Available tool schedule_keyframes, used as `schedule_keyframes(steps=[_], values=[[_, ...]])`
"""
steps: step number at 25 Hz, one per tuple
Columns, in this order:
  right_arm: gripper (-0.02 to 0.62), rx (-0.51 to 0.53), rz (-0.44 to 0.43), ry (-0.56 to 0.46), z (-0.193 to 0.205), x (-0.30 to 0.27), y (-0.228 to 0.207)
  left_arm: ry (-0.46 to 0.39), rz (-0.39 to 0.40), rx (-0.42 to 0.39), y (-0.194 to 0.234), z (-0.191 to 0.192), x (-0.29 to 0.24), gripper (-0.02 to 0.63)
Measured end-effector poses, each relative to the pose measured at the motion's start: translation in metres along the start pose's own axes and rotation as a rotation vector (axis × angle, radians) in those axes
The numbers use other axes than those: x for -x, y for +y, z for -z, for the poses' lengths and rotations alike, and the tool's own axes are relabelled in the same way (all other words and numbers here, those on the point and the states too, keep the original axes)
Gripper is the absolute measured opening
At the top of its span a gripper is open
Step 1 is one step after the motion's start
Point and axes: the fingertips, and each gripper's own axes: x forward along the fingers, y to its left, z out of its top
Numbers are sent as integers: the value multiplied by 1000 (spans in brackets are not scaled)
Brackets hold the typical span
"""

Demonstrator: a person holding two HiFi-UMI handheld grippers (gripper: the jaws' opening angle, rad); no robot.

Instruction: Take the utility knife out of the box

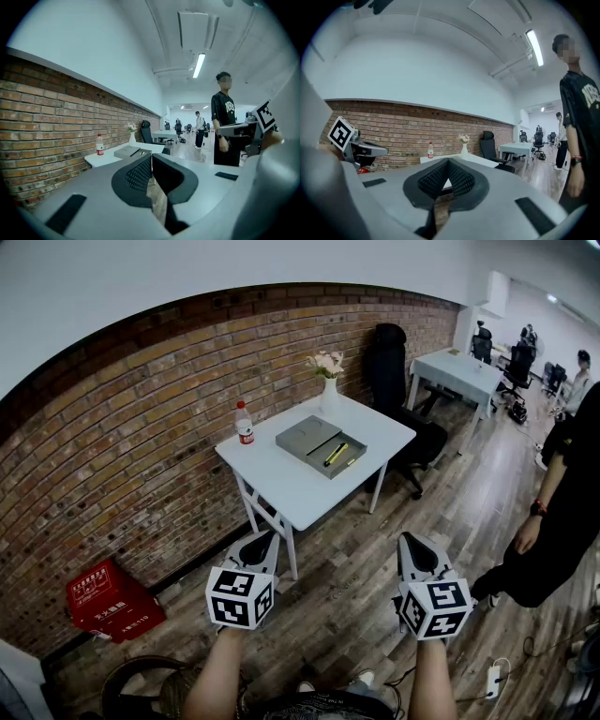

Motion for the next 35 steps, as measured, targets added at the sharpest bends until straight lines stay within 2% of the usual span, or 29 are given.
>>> schedule_keyframes(steps=[8, 12, 15, 23, 28, 35], values=[[18, 3, 5, -10, -6, -8, 3, -15, 26, 0, -1, -9, -14, 26], [18, 12, 10, -4, -8, -12, 3, -24, 36, 25, 1, -13, -24, 26], [18, 14, 19, 2, -5, -13, -3, -23, 49, 47, -1, -13, -32, 26], [18, -11, 1, 11, 5, -46, -25, -14, 49, 44, -2, -14, -71, 28], [18, -15, -29, 14, 7, -83, -50, -1, 19, 29, 1, -20, -113, 28], [18, -26, -72, 22, -3, -137, -107, 12, -13, 35, -10, -41, -185, 29]])
